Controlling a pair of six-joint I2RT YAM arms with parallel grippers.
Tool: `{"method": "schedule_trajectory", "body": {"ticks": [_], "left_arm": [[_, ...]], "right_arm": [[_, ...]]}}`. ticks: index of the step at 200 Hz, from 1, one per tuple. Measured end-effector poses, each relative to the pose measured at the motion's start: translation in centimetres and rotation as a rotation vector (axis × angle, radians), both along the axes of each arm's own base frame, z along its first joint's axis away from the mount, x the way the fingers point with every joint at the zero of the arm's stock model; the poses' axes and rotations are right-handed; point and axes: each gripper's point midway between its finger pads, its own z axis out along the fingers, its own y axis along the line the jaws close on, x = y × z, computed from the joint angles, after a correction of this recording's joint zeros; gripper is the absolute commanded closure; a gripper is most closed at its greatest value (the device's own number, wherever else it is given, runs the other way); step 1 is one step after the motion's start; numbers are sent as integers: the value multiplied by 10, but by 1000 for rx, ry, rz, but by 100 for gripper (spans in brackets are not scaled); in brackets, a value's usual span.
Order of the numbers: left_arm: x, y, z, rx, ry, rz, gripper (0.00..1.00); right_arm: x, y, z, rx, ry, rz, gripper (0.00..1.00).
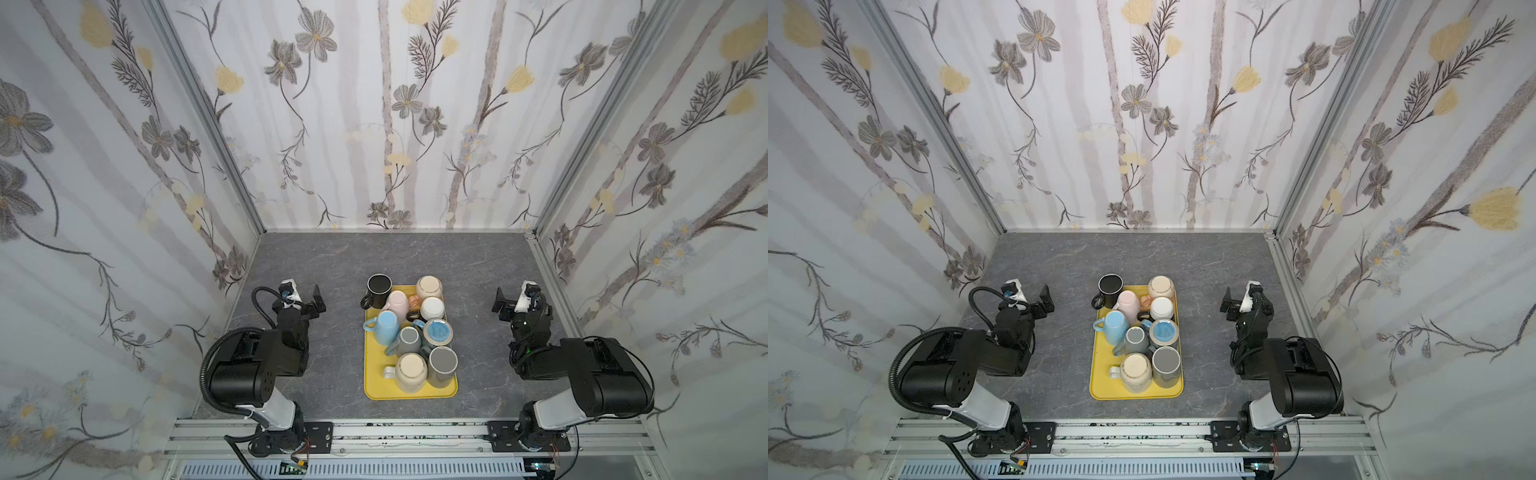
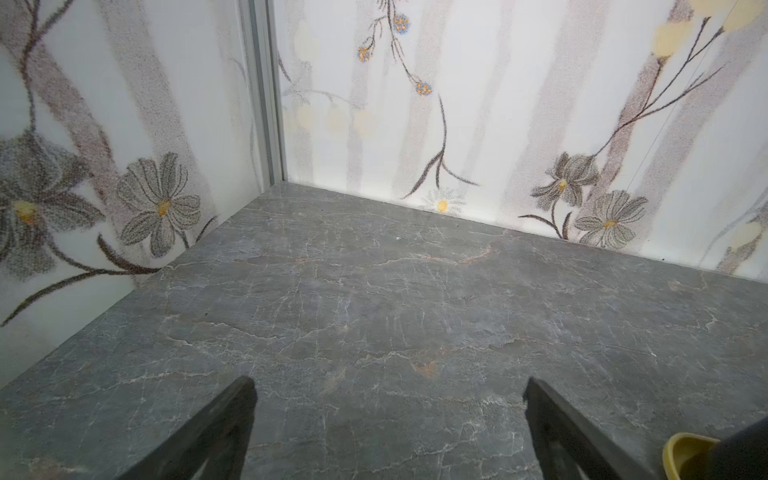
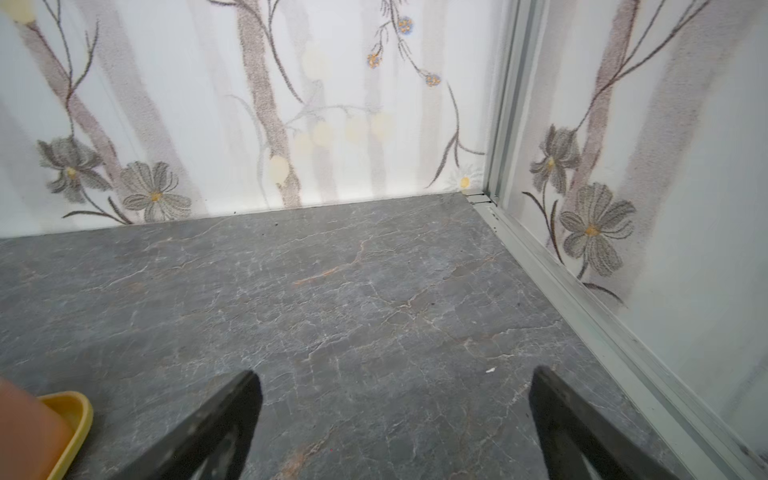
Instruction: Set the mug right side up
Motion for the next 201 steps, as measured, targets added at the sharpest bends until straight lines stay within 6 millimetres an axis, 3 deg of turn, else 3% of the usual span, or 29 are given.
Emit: {"method": "schedule_trajectory", "body": {"ticks": [201], "left_arm": [[0, -1, 0, 11, 1, -2, 0]], "right_arm": [[0, 4, -2, -7, 10, 25, 0]]}}
